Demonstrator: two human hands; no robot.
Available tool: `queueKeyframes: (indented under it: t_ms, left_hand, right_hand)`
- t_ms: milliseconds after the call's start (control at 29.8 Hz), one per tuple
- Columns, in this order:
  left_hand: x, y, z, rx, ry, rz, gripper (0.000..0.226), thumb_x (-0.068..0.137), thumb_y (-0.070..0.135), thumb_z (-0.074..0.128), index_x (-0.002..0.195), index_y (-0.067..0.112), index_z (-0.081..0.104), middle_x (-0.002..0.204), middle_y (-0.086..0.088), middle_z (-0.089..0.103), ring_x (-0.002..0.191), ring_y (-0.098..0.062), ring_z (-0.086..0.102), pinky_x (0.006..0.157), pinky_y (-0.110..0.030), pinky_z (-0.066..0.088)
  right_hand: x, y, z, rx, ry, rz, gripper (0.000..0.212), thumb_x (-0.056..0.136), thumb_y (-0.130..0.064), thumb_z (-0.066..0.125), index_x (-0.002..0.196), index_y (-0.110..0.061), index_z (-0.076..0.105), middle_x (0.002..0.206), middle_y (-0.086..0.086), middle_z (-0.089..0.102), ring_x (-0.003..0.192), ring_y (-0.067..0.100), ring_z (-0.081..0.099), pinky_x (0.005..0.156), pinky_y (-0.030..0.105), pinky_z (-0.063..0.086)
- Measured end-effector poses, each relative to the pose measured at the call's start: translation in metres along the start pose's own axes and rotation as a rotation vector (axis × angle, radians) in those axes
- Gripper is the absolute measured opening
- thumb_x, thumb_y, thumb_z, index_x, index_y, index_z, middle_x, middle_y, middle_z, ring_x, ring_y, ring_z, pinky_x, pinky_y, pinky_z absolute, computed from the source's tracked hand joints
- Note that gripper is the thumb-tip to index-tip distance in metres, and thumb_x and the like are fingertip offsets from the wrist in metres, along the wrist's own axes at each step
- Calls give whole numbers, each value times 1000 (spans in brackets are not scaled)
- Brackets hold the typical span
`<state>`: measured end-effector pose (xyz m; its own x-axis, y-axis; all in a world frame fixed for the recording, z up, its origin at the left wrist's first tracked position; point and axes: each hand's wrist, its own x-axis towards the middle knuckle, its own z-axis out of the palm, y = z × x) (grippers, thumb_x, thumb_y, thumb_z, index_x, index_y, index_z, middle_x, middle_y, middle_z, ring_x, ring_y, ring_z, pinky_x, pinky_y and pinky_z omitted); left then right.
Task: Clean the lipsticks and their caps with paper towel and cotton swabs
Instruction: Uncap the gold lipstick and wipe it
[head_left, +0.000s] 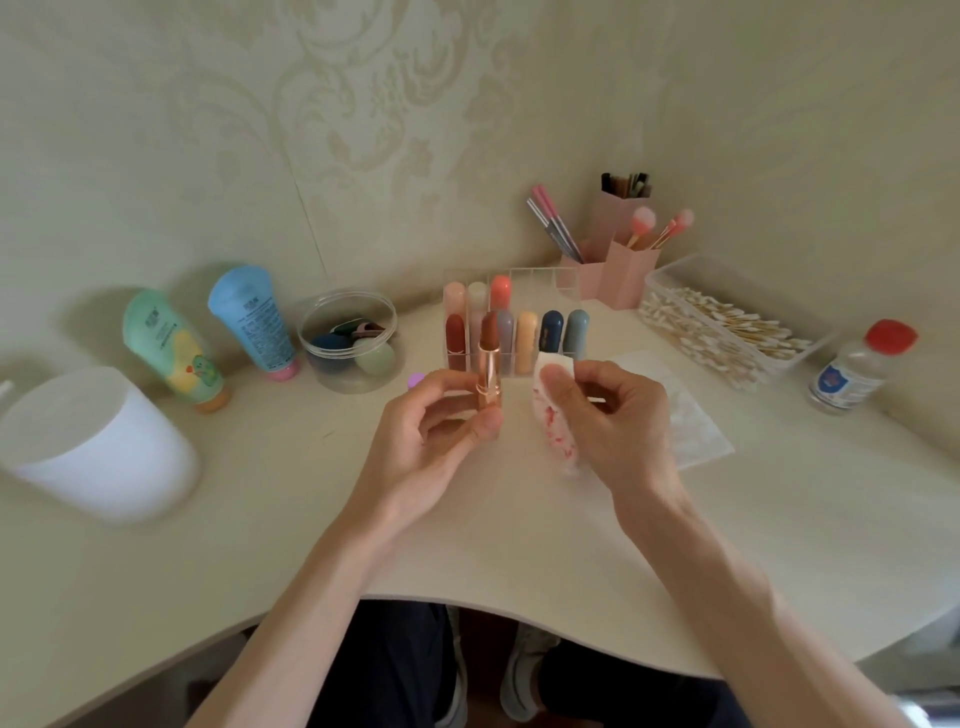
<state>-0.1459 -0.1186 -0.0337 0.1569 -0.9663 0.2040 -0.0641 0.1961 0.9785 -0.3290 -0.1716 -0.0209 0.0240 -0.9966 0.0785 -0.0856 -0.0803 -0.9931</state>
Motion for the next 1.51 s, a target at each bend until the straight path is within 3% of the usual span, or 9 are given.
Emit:
queueKeyframes:
  t_ms: [168,302,570,637,737,871,972,1106,1508]
  left_hand:
    - [12,-4,4,162,44,16,19,86,22,82,102,17,75,92,4,78,88,-20,74,82,-32,57]
    - [25,-10,9,367,40,1,16,86,20,83,100,22,77,88,16,76,84,-6,72,78,-35,56]
    - [39,-12,26,523,72,69,18,85,17,83,101,21,75,83,16,75,83,1,67,65,-9,42]
    - [41,-14,27,587,92,101,21,85,18,83,103,23,73,87,16,74,84,1,67,70,-14,47]
    - [40,-17,29,635,117,121,30,83,20,82,108,29,68,91,16,73,87,1,68,83,-37,57]
    - [39,-15,32,661,145,142,40,84,21,83,115,30,60,96,19,72,87,5,66,83,-29,55]
    - [40,-16,34,730,150,147,41,86,24,81,118,30,57,95,16,73,89,-3,69,82,-37,56]
    - [39,-18,36,762,151,152,41,88,27,79,120,34,53,97,15,75,93,-7,71,80,-43,57]
    - [28,-15,32,842,166,222,38,89,26,80,120,25,59,106,11,74,89,-14,69,75,-43,56]
  right_hand:
    - [5,3,-2,-152,-1,54,15,90,-36,81,81,-24,81,80,5,75,75,28,70,68,38,57]
    - [6,-1,-8,-149,49,87,17,91,-32,81,79,-21,80,80,6,75,66,11,63,60,20,49]
    - [7,-5,-11,-139,76,114,18,92,-28,79,78,-17,80,77,9,73,56,5,57,50,15,44]
    - [7,-4,-11,-139,72,124,17,92,-30,80,77,-20,80,76,5,74,58,4,58,53,15,45]
    - [7,-4,-11,-142,62,129,17,91,-31,80,78,-22,80,74,2,73,61,4,57,55,14,44]
    - [6,-5,-10,-154,40,129,16,92,-32,80,80,-21,81,75,2,74,62,7,58,55,14,43]
    - [6,-5,-9,-163,6,137,14,92,-31,80,83,-21,81,79,2,76,69,19,69,58,19,49]
    - [5,-5,-7,-213,-20,140,14,93,-35,78,86,-24,82,82,-2,78,83,19,73,77,40,60]
    - [4,-3,-7,-225,-58,92,18,97,-40,72,85,-32,82,84,3,78,90,30,72,85,49,59]
